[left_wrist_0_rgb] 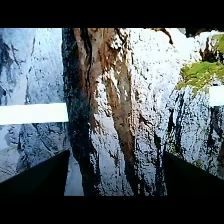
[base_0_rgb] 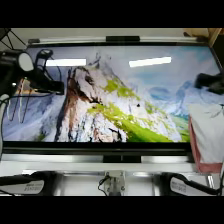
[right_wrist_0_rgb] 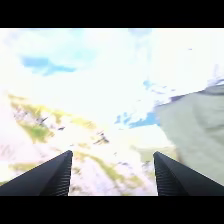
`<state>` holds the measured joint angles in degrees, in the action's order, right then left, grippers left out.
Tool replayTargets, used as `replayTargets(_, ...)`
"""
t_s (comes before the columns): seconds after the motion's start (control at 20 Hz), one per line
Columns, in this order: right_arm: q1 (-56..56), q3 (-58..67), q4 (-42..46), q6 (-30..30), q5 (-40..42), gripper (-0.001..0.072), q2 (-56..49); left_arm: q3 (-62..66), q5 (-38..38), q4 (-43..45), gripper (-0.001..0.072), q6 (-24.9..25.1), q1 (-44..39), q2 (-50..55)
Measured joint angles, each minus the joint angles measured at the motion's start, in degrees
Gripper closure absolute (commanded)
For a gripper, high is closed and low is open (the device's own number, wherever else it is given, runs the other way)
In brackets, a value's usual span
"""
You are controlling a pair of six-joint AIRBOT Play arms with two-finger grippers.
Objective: Fold the shirts.
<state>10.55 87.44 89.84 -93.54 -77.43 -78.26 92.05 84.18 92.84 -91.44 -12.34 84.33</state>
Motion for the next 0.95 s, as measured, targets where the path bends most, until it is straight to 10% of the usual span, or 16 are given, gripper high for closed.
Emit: replayTargets(0.95, -17.1, -9.6, -5.3, -2.1, 4.0, 0.0096, -3.0, -10.5, -11.1, 1.6, 0.0049, -4.2, -3.4, -2.0)
